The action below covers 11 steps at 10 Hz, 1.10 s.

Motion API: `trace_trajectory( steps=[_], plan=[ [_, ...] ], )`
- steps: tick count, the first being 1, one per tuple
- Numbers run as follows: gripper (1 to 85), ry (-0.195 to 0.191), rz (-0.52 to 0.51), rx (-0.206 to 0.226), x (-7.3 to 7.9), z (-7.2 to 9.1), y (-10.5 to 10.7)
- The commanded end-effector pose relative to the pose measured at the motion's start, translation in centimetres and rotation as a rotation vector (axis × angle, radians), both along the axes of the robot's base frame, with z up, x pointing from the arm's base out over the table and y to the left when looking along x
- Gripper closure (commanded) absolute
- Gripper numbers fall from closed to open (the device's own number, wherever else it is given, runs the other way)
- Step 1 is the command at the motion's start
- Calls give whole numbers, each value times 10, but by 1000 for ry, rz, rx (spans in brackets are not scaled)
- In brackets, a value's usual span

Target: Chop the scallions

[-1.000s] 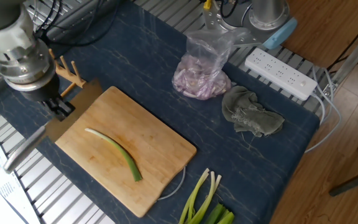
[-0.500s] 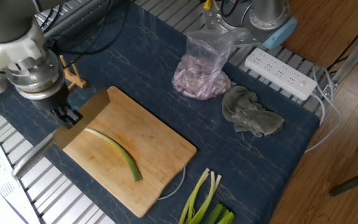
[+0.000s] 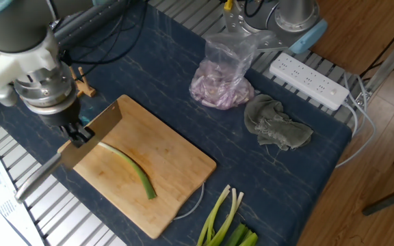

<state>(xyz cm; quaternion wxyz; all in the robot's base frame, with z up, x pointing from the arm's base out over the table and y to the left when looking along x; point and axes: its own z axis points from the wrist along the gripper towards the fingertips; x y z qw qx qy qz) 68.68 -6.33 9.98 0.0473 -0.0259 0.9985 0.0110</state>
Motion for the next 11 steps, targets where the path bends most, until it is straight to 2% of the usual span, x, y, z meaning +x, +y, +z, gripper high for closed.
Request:
trace_trajectory(
  steps=[1,5,6,7,10,11],
  plan=[
    [843,-45,32,2,1,-10,-3],
    [843,-29,23,22,-8,-5,3],
    [843,-6,-7,45,-13,-4,10],
    [843,27,-76,90,-19,-2,24],
    [843,72,-126,73,-29,10,42],
    [843,81,-124,80,-30,12,50]
  ],
)
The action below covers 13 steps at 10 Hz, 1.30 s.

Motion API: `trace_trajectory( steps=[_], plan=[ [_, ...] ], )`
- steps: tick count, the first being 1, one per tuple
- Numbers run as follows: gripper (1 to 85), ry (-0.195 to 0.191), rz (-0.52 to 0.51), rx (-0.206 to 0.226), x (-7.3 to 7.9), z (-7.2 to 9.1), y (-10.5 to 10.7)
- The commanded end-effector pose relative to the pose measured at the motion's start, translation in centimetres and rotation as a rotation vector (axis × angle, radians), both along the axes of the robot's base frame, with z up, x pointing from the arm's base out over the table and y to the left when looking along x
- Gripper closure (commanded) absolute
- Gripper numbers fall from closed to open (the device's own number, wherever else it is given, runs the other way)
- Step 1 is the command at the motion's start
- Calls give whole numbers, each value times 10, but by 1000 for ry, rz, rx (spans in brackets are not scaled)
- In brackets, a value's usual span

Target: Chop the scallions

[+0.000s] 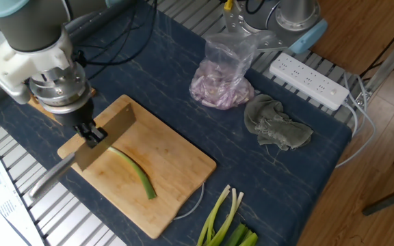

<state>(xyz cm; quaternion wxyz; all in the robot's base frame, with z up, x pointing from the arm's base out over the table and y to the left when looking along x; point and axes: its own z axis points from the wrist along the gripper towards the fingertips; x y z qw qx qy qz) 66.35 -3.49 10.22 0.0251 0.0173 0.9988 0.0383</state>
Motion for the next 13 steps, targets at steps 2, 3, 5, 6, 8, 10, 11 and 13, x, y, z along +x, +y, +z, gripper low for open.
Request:
trace_trajectory(
  steps=[2,3,5,6,8,10,11,13],
  plan=[
    [843,39,-14,32,-8,12,28],
    [843,40,-8,53,-9,14,36],
    [843,41,46,7,-10,10,26],
    [843,25,107,-65,-6,8,3],
    [843,5,198,-152,2,9,-33],
    [843,15,198,-163,-1,9,-39],
    [843,5,189,-133,1,6,-35],
    [843,3,161,-93,-1,7,-20]
  ],
)
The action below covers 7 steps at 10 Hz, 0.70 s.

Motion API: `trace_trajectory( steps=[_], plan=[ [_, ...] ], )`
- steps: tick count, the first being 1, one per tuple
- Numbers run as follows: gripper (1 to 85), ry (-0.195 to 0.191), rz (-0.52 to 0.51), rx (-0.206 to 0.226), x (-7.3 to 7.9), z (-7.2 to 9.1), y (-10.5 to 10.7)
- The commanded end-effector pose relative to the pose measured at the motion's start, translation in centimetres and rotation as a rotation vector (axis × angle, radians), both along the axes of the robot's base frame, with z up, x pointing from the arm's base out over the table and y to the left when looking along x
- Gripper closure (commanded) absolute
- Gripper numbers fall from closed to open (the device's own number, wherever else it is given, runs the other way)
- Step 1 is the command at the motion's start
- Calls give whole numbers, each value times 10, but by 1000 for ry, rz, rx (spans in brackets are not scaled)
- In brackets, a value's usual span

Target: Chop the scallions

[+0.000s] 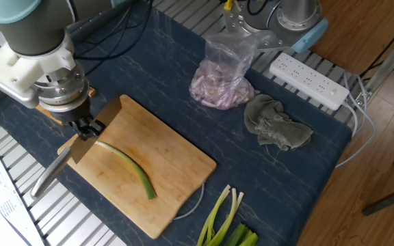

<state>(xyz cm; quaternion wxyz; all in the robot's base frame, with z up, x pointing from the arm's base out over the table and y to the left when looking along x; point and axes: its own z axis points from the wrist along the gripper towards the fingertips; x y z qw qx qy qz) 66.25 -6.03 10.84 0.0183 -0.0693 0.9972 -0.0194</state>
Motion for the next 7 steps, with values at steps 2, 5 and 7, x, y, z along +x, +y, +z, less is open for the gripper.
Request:
trace_trajectory(
  steps=[2,5,7],
  plan=[
    [843,-18,-6,19,1,4,4],
    [843,-28,-4,22,2,-2,-2],
    [843,-45,6,18,3,-11,-3]
  ],
)
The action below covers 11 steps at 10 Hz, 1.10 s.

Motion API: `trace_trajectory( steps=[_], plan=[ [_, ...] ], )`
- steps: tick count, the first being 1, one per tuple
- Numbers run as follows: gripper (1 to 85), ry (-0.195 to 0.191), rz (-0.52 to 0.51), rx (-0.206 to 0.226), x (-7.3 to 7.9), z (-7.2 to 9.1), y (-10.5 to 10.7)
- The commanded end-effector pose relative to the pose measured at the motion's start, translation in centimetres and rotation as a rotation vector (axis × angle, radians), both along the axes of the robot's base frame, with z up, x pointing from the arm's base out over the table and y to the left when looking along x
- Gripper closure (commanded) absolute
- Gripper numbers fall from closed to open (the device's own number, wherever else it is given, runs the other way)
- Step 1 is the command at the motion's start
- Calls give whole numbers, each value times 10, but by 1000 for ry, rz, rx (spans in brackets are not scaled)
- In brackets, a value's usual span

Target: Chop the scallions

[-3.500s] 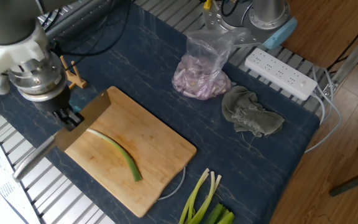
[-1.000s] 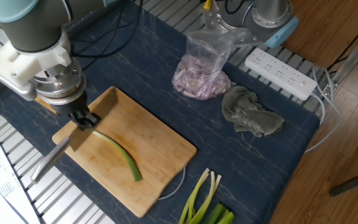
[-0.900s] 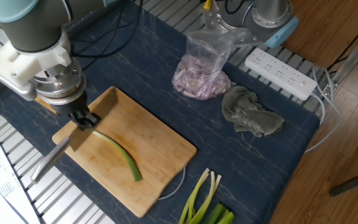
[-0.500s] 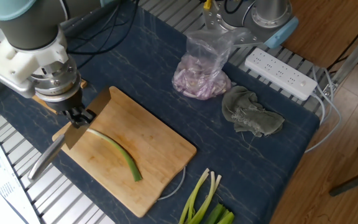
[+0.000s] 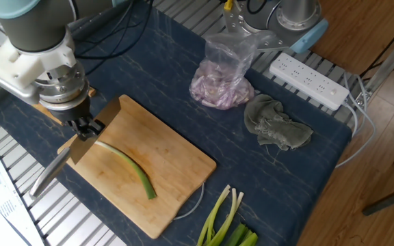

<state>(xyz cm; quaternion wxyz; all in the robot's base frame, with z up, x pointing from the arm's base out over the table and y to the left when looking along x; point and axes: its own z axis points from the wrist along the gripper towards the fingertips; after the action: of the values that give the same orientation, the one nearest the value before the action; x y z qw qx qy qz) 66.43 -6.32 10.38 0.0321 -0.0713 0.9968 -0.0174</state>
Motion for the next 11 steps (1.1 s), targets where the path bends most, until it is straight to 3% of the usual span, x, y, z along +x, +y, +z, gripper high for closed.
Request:
trace_trajectory(
  steps=[1,5,11],
  plan=[
    [843,-21,7,21,1,-10,2],
    [843,-27,9,49,-2,-17,5],
    [843,-39,13,48,-1,-23,3]
  ],
)
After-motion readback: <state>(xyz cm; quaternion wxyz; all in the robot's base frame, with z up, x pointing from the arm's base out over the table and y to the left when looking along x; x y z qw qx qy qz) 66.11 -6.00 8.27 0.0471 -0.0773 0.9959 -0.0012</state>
